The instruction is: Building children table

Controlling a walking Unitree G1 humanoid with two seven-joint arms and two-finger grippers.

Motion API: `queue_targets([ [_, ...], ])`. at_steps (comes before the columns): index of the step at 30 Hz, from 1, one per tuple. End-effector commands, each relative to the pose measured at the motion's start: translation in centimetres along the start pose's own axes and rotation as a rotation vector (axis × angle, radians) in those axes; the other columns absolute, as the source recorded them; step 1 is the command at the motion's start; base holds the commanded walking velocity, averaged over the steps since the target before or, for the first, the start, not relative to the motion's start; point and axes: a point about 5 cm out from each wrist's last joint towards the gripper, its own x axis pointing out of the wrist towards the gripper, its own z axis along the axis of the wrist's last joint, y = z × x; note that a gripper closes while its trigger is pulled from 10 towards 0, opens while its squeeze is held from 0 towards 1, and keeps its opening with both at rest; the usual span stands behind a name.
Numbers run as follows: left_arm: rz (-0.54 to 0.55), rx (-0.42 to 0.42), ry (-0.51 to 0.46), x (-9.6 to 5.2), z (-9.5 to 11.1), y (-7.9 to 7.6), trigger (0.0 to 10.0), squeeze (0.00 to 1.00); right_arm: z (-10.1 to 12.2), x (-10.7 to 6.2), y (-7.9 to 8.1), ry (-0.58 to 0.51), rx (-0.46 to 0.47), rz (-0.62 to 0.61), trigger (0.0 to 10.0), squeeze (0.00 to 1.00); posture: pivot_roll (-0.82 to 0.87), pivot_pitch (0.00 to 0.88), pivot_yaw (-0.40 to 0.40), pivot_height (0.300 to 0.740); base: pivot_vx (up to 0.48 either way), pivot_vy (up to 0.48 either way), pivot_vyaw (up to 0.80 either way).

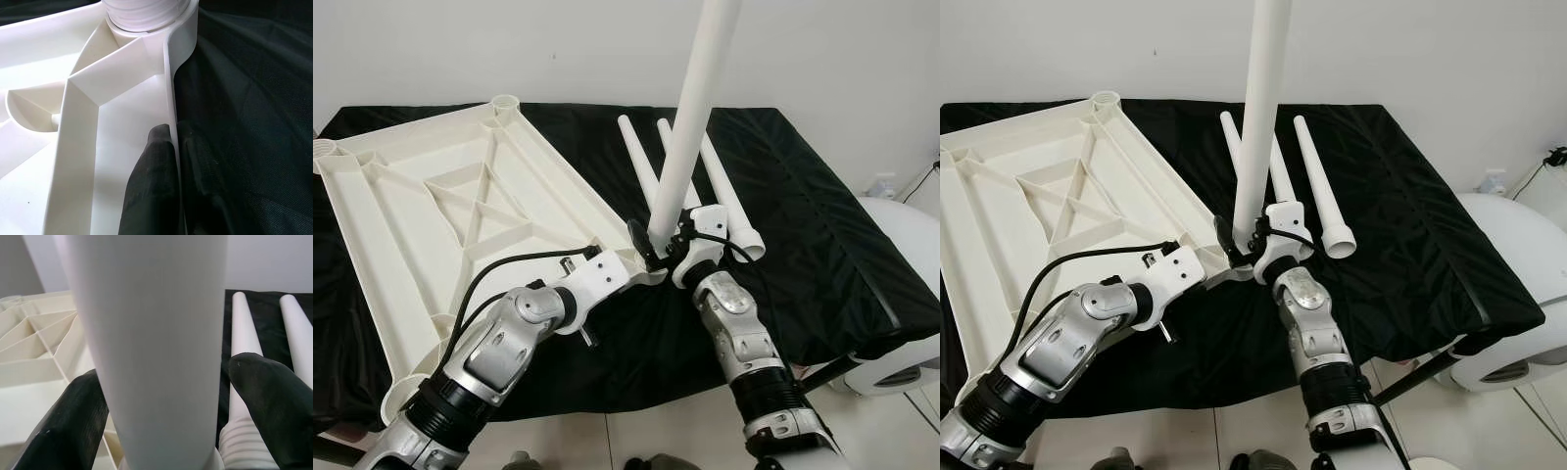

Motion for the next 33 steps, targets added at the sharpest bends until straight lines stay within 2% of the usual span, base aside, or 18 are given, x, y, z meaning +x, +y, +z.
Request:
queue_targets([
  [1,-0.063,-0.012,0.031,0.6,-0.9,-1.3,10.0,0.00,-0.2,-0.1,-0.5,0.005,0.004,0.050,10.0,0.00,0.04,0.000,-0.101,0.740,0.000,0.000,0.00],
  [2,-0.063,-0.012,0.031,0.6,-0.9,-1.3,10.0,0.00,-0.2,-0.1,-0.5,0.005,0.004,0.050,10.0,0.00,0.04,0.000,-0.101,0.740,0.000,0.000,0.00],
  [6,-0.066,-0.008,0.030,0.7,-0.9,-1.3,10.0,0.00,-0.7,-0.7,-1.6,0.045,-0.010,0.217,10.0,0.00,0.04,0.000,-0.098,0.740,0.000,0.000,0.00],
  [14,-0.067,-0.006,0.029,0.7,-0.8,-1.2,10.0,0.00,-0.6,-0.6,-2.8,0.058,-0.034,0.280,10.0,0.00,0.04,0.000,-0.092,0.740,0.000,0.000,0.00],
  [22,-0.075,-0.005,0.030,0.6,-0.8,-1.4,10.0,0.00,-0.5,0.6,-3.4,0.072,-0.056,0.329,10.0,0.00,0.04,0.000,-0.087,0.740,0.000,0.000,0.00],
  [23,-0.074,-0.006,0.031,0.6,-0.8,-1.4,10.0,0.00,-0.5,0.8,-3.3,0.079,-0.060,0.341,9.1,0.00,0.05,0.000,-0.087,0.740,0.000,0.000,0.00],
  [24,-0.073,-0.007,0.031,0.6,-0.8,-1.4,10.0,0.00,-0.6,0.8,-3.3,0.082,-0.062,0.351,9.1,0.00,0.05,0.000,-0.086,0.740,0.000,0.000,0.00],
  [25,-0.073,-0.007,0.031,0.6,-0.8,-1.3,10.0,0.00,-0.7,0.9,-3.2,0.088,-0.061,0.366,7.1,0.00,0.05,0.000,-0.086,0.740,0.000,0.000,0.00],
  [26,-0.073,-0.007,0.031,0.6,-0.8,-1.3,10.0,0.00,-0.7,0.9,-3.2,0.088,-0.061,0.366,7.1,0.00,0.05,0.000,-0.086,0.740,0.000,0.000,0.00],
  [27,-0.072,-0.008,0.031,0.6,-0.8,-1.3,10.0,0.00,-0.8,0.9,-3.2,0.093,-0.059,0.376,2.8,0.00,0.05,0.000,-0.086,0.740,0.000,0.000,0.00],
  [29,-0.071,-0.009,0.031,0.6,-0.8,-1.3,10.0,0.00,-0.9,0.9,-3.2,0.098,-0.056,0.386,2.8,0.00,0.05,0.000,-0.084,0.740,0.000,0.000,0.00],
  [30,-0.071,-0.010,0.031,0.6,-0.7,-1.3,10.0,0.00,-1.0,0.9,-3.2,0.108,-0.052,0.400,0.0,0.00,0.05,0.000,-0.084,0.740,0.000,0.000,0.00],
  [33,-0.072,-0.011,0.029,0.6,-0.7,-1.4,10.0,0.00,-1.2,0.8,-3.2,0.120,-0.048,0.418,0.0,0.00,0.05,0.000,-0.086,0.740,0.000,0.000,0.00],
])
